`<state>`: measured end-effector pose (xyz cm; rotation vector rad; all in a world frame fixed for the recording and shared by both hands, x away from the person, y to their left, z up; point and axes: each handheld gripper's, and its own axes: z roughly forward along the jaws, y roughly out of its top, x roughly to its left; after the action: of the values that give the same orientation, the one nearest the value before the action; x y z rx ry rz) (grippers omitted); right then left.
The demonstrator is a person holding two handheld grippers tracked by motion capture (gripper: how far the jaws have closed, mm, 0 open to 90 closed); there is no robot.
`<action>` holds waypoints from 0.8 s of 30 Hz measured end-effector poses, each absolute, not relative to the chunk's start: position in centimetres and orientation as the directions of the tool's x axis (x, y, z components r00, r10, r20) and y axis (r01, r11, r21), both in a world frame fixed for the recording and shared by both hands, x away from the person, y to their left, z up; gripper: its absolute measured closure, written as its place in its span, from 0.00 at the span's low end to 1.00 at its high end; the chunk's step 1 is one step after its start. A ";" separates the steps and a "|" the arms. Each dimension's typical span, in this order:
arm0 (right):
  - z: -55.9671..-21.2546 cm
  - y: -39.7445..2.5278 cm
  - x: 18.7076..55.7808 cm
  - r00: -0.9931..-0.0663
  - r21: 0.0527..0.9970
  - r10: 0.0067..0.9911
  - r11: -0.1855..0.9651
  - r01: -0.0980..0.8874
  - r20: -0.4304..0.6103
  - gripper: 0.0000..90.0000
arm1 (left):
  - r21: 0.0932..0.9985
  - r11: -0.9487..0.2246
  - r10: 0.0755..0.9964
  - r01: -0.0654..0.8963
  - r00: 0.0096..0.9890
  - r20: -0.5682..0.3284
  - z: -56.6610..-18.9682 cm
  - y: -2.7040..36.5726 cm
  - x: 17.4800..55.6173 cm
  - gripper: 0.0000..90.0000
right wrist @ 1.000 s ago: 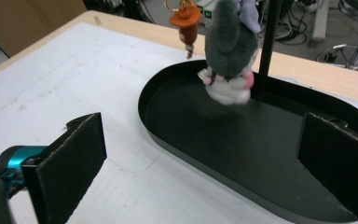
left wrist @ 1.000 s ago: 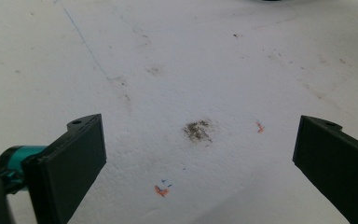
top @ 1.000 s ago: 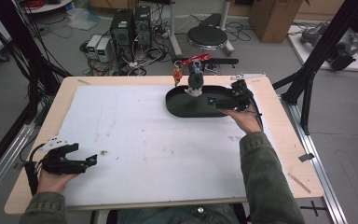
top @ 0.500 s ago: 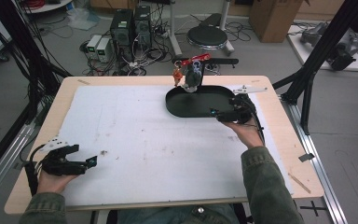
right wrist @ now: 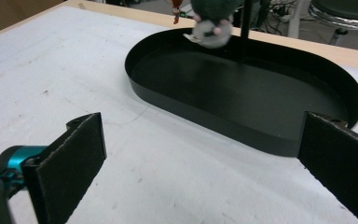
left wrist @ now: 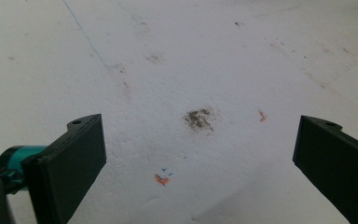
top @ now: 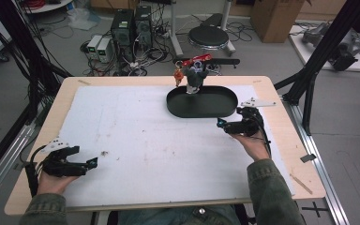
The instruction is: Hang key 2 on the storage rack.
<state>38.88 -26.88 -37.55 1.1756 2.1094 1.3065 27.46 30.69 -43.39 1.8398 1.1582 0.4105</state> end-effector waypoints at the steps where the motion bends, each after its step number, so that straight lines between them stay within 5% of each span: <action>1: -37.7 -27.1 38.7 -0.564 0.869 0.819 0.201 0.453 0.105 0.01 | 0.821 -0.161 0.845 0.548 0.507 -0.172 -43.4 30.7 27.5 0.03; 24: -40.1 -31.6 34.3 -0.510 0.923 0.858 0.138 0.360 0.071 0.01 | 0.818 -0.161 0.847 0.552 0.502 -0.172 -43.5 30.8 27.5 0.03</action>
<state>34.33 -31.57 -40.10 1.1643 1.9378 1.3570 27.46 30.80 -43.54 1.8432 1.1660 0.4108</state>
